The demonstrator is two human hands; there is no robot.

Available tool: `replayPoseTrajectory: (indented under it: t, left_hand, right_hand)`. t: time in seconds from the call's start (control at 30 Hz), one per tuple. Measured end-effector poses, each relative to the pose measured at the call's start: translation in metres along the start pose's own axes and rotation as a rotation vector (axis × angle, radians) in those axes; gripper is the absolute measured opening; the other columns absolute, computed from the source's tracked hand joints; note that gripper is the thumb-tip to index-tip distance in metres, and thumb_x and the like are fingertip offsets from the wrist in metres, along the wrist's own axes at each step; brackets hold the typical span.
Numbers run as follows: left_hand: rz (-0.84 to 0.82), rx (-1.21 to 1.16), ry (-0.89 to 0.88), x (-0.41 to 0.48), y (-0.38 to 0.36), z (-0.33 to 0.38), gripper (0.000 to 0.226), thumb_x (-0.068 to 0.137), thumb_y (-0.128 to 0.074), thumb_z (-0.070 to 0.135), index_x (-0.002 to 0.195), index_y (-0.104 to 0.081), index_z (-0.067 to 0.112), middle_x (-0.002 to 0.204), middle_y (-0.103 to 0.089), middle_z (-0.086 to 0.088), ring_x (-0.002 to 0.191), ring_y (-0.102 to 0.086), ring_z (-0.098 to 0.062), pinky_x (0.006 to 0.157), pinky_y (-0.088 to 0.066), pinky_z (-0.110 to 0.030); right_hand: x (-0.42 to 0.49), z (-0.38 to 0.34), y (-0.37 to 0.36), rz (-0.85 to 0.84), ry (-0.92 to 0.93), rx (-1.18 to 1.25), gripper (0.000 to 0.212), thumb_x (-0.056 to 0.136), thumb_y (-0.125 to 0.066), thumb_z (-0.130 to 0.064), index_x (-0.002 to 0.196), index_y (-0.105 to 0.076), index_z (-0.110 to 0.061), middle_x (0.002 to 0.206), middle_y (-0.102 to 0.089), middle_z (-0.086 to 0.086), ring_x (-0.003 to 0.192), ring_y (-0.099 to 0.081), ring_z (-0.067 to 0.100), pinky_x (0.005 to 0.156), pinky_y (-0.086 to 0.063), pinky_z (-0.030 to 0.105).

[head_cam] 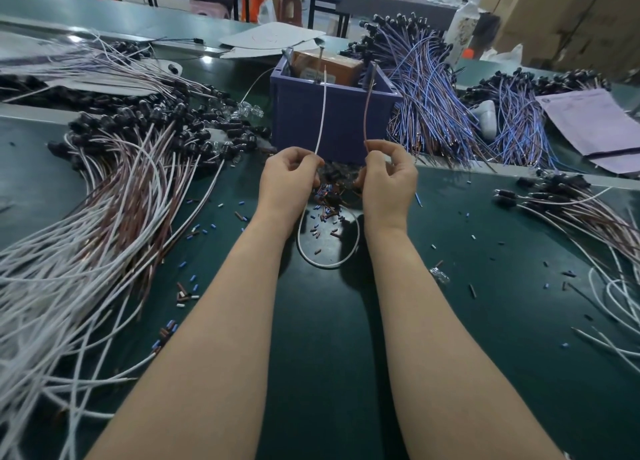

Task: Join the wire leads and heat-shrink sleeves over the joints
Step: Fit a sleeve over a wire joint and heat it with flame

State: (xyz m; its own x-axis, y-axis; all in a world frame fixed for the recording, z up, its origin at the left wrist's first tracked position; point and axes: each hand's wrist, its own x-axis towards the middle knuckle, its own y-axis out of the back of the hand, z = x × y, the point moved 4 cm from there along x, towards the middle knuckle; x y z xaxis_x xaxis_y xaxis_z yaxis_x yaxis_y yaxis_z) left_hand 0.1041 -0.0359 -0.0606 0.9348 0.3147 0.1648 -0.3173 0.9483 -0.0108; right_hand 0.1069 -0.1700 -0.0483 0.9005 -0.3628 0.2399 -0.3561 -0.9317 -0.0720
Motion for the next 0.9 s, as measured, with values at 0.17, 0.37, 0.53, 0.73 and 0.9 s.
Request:
replayPoseTrajectory:
  t: [0.17, 0.37, 0.53, 0.73, 0.9]
  left_hand:
    - [0.006, -0.003, 0.010, 0.0003, 0.0002, -0.0012, 0.021, 0.088, -0.054, 0.008, 0.070, -0.062, 0.016, 0.042, -0.050, 0.011, 0.042, -0.045, 0.003, 0.050, -0.036, -0.007]
    - [0.022, 0.026, 0.024, -0.0011, 0.0014, -0.0001, 0.017, 0.089, -0.054, 0.009, 0.075, -0.062, 0.012, 0.051, -0.053, 0.009, 0.044, -0.047, 0.005, 0.053, -0.039, -0.006]
    - [0.025, 0.025, 0.063, -0.0025, 0.0020, 0.0001, 0.018, 0.090, -0.052, 0.010, 0.076, -0.061, 0.015, 0.047, -0.055, 0.010, 0.038, -0.044, 0.003, 0.053, -0.035, -0.021]
    - [0.047, 0.009, 0.070, -0.0019, 0.0024, 0.0006, 0.021, 0.091, -0.050, 0.009, 0.073, -0.058, 0.016, 0.040, -0.053, 0.013, 0.036, -0.042, 0.004, 0.053, -0.034, -0.022]
    - [0.045, 0.000, 0.076, -0.0019, 0.0032, 0.0001, 0.019, 0.091, -0.050, 0.009, 0.075, -0.058, 0.016, 0.041, -0.054, 0.013, 0.036, -0.042, 0.004, 0.053, -0.035, -0.022]
  right_hand:
    - [0.0007, 0.0004, 0.0007, 0.005, -0.001, -0.009, 0.024, 0.086, -0.048, -0.004, 0.079, -0.059, -0.025, 0.056, -0.050, -0.004, 0.053, -0.045, 0.012, 0.060, -0.042, 0.031]
    - [0.0014, 0.0003, 0.0002, 0.004, -0.006, -0.005, 0.023, 0.086, -0.048, -0.004, 0.079, -0.058, -0.023, 0.054, -0.049, -0.004, 0.051, -0.044, 0.012, 0.060, -0.041, 0.032]
    - [0.0001, 0.0002, 0.0000, -0.001, -0.001, -0.003, 0.023, 0.087, -0.048, -0.004, 0.081, -0.059, -0.022, 0.053, -0.050, -0.004, 0.052, -0.046, 0.013, 0.061, -0.042, 0.032]
    - [0.0010, -0.0006, 0.0004, 0.011, 0.010, -0.003, 0.025, 0.086, -0.047, -0.003, 0.078, -0.059, -0.023, 0.052, -0.049, -0.006, 0.050, -0.045, 0.010, 0.058, -0.040, 0.028]
    - [0.0005, 0.0002, 0.0000, 0.003, 0.011, -0.001, 0.024, 0.086, -0.048, -0.003, 0.079, -0.059, -0.023, 0.051, -0.049, -0.007, 0.049, -0.045, 0.009, 0.055, -0.040, 0.025]
